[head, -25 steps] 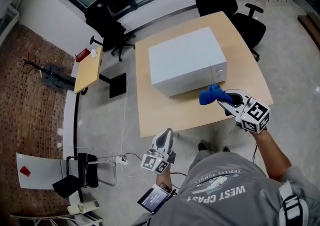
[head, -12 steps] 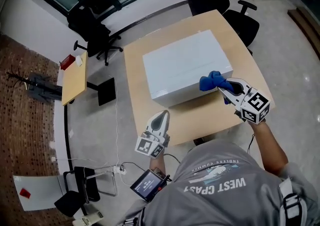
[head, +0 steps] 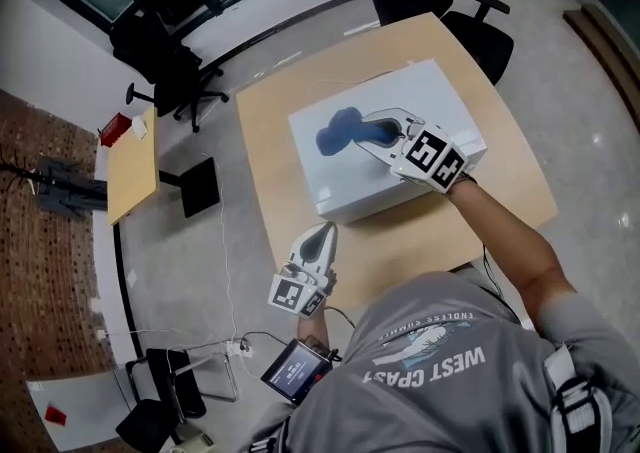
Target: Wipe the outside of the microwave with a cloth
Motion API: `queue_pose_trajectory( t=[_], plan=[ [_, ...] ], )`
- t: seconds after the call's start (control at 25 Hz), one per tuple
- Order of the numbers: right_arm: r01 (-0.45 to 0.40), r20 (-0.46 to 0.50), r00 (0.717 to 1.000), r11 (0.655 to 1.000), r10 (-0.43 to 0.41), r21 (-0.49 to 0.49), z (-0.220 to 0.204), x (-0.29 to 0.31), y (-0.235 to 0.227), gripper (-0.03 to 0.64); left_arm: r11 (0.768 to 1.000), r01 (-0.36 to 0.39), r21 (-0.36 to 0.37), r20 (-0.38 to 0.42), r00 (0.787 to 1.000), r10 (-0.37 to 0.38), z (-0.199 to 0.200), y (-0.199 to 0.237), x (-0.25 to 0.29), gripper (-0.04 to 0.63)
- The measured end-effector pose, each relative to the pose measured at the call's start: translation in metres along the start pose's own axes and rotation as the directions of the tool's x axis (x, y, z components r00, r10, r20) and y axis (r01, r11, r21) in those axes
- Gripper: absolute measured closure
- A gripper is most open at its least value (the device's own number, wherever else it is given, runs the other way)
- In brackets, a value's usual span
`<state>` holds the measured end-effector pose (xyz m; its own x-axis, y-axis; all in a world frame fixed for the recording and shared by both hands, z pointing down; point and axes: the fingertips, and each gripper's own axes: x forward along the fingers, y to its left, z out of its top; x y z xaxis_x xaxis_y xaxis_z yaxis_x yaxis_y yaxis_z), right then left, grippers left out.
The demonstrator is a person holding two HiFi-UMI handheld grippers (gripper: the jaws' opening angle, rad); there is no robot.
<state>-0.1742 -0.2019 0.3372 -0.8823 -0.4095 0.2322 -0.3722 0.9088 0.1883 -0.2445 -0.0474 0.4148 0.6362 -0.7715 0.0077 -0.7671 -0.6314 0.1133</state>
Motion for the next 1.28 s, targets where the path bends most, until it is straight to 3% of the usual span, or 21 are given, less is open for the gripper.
queue_pose_trajectory(
  t=[0.12, 0.2, 0.28, 0.4, 0.44, 0.52, 0.68, 0.92, 1.08, 1.28],
  plan=[
    [-0.098, -0.074, 0.993, 0.988, 0.089, -0.117, -0.004, 0.074, 0.014, 0.543, 1.0, -0.01, 0.005, -0.017, 1.0, 0.01, -0.006, 0.01, -0.003, 0.572],
    [-0.175, -0.143, 0.979, 0.963, 0.147, -0.206, -0.014, 0.114, 0.033, 0.543, 1.0, -0.024, 0.004, -0.021, 1.0, 0.024, -0.007, 0.01, -0.007, 0.573],
    [-0.275, -0.238, 0.949, 0.915, 0.209, -0.294, -0.033, 0.144, 0.056, 0.543, 0.999, -0.045, 0.0, -0.027, 0.999, 0.045, -0.009, 0.01, -0.013, 0.572],
    [-0.416, -0.406, 0.878, 0.824, 0.254, -0.384, -0.07, 0.171, 0.078, 0.543, 0.997, -0.07, -0.021, -0.034, 0.997, 0.069, -0.013, 0.015, -0.018, 0.572],
    [-0.442, -0.445, 0.858, 0.808, 0.255, -0.39, -0.08, 0.174, 0.079, 0.543, 0.997, -0.072, -0.024, -0.038, 0.997, 0.071, -0.015, 0.017, -0.018, 0.573],
    [-0.458, -0.48, 0.838, 0.812, 0.258, -0.362, -0.095, 0.171, 0.071, 0.543, 0.997, -0.073, -0.031, -0.044, 0.996, 0.072, -0.017, 0.021, -0.016, 0.573],
    [-0.389, -0.481, 0.848, 0.878, 0.223, -0.279, -0.118, 0.142, 0.026, 0.543, 0.998, -0.053, -0.043, -0.054, 0.997, 0.051, -0.022, 0.022, -0.004, 0.573],
    [-0.189, -0.472, 0.878, 0.963, 0.079, -0.19, -0.157, 0.055, -0.072, 0.543, 0.998, 0.017, -0.053, -0.074, 0.997, -0.021, -0.026, 0.008, 0.026, 0.573],
    [-0.046, -0.442, 0.897, 0.991, -0.015, -0.127, -0.179, -0.007, -0.128, 0.543, 0.997, 0.043, -0.06, -0.086, 0.995, -0.048, -0.026, -0.005, 0.047, 0.572],
    [0.109, -0.399, 0.91, 0.994, -0.113, -0.032, -0.201, -0.064, -0.183, 0.543, 0.997, 0.054, -0.061, -0.106, 0.993, -0.06, -0.03, -0.024, 0.073, 0.573]
  ],
)
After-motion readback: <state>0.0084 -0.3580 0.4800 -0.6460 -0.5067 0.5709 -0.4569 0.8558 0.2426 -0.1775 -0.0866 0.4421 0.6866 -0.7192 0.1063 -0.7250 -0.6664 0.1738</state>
